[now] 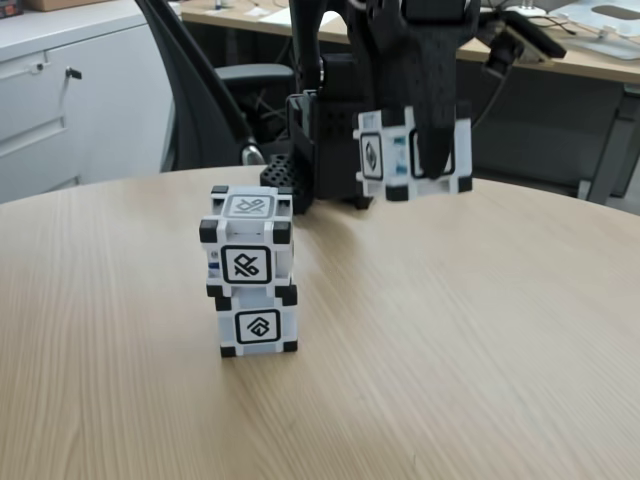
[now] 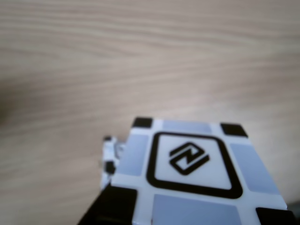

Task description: Stack cubes from left to right.

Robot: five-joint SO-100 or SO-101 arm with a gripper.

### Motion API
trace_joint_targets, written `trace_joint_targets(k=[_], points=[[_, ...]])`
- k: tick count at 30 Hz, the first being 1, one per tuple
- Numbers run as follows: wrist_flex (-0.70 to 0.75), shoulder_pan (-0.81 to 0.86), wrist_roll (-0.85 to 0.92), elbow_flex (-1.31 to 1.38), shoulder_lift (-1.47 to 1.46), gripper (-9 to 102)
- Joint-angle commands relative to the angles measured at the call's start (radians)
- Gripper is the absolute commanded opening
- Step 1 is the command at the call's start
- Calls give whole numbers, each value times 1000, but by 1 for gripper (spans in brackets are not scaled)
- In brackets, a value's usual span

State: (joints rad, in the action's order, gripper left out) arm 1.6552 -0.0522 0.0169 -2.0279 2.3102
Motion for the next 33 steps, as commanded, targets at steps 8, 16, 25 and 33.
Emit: trace_joint_targets(k=[8,16,25,33], points=[[-3,21,80,23,97,0],[-5,158,170,23,97,0],[-5,166,206,25,98,0],[-5,307,296,23,98,0]])
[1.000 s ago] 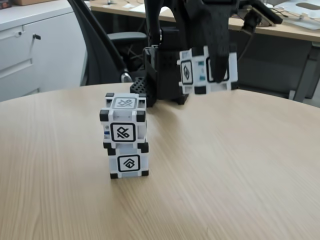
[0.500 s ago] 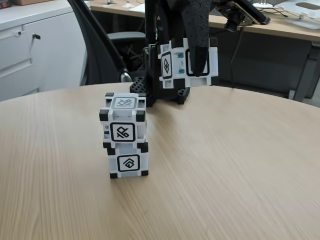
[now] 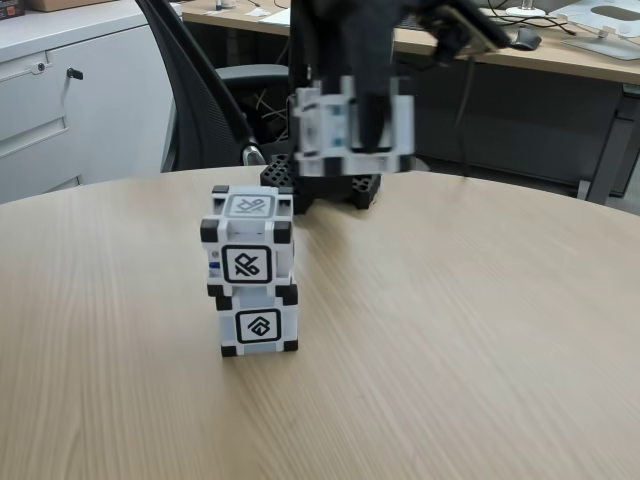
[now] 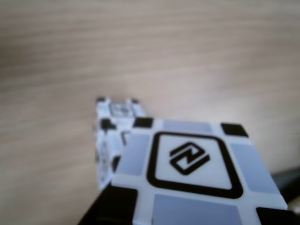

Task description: Stack cubes from left to right.

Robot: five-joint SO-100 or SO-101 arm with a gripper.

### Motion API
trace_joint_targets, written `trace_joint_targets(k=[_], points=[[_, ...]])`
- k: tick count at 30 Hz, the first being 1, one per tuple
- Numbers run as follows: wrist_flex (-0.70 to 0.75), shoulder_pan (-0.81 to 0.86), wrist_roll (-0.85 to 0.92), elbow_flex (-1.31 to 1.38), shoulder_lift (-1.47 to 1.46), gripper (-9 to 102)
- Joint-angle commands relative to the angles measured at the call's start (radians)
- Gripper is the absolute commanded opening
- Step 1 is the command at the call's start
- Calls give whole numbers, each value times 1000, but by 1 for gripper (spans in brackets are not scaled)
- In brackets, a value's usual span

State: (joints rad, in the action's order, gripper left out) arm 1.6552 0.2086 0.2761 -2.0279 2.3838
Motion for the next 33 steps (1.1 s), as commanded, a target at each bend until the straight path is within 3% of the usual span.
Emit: trace_joint_targets(k=[1,16,33], points=[[-5,71,51,23,25,0],[-6,281,176,23,25,0],[-18,273,169,8,26,0]])
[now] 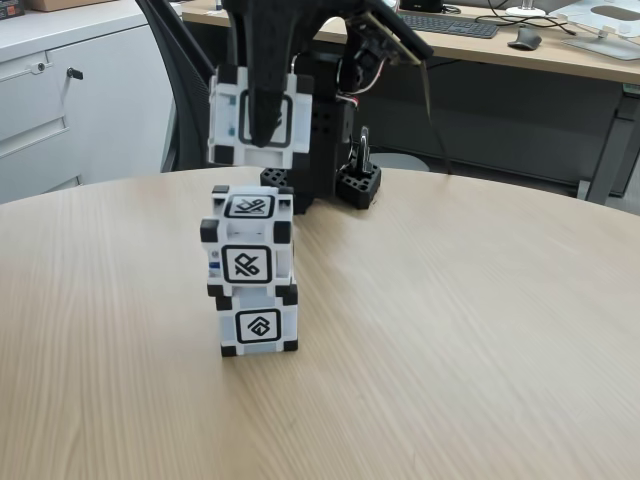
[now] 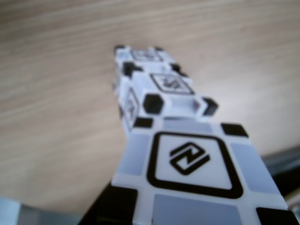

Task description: Stack cubes from left to right.

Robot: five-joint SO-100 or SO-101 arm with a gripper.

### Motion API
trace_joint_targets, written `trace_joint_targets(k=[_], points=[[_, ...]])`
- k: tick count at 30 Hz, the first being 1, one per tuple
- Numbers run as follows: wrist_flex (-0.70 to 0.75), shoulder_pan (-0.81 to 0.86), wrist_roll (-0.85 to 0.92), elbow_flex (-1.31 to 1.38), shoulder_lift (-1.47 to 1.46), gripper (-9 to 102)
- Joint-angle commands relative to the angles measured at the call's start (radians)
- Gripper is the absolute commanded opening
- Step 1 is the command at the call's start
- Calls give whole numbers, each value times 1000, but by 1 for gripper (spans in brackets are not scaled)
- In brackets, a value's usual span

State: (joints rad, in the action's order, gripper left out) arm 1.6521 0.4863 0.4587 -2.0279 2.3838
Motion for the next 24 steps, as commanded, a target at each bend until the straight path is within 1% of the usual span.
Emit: trace_joint_targets(k=[1,3,8,9,11,13,22,24], points=[[-15,-6,-34,6,26,0],[-15,-8,-60,6,26,0],[-15,-8,-48,3,25,1],[-15,-8,-46,3,25,2],[-15,-8,-52,3,25,10],[-15,-8,-52,3,25,11],[-15,-8,-46,3,25,25],[-15,-8,-46,3,25,26]])
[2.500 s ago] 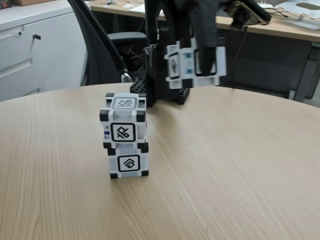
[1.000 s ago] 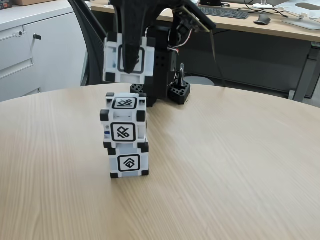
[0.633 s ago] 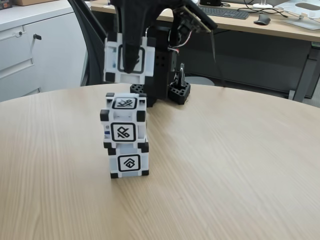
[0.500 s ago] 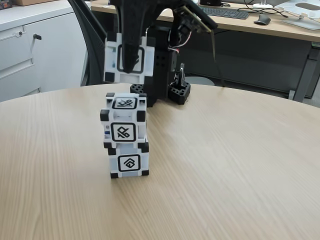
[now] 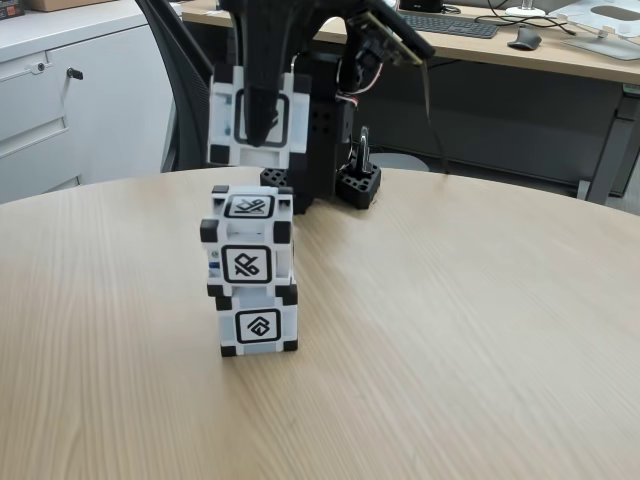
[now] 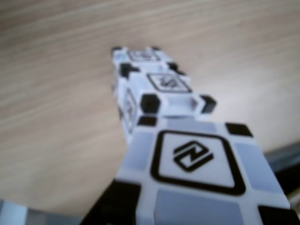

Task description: Stack cubes from left to right.

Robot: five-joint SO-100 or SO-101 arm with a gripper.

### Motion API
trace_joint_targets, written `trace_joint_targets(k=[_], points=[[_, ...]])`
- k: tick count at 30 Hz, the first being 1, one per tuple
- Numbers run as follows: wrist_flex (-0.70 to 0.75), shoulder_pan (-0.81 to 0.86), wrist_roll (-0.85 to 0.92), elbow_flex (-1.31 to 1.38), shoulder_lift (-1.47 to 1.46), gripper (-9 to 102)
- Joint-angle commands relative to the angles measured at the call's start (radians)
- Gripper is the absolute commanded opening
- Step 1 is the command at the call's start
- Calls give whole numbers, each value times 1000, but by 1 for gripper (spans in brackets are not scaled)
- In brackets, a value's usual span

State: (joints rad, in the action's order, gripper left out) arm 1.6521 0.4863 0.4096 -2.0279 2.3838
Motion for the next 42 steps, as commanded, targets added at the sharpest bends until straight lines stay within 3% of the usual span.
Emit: trace_joint_targets(k=[1,15,25,29,35,42], points=[[-15,-8,2,3,25,27],[-17,-8,-12,3,25,27],[-17,-8,-11,3,25,21],[-17,-8,-6,5,25,22],[-17,-8,6,5,25,33],[-17,-8,20,5,23,35]])
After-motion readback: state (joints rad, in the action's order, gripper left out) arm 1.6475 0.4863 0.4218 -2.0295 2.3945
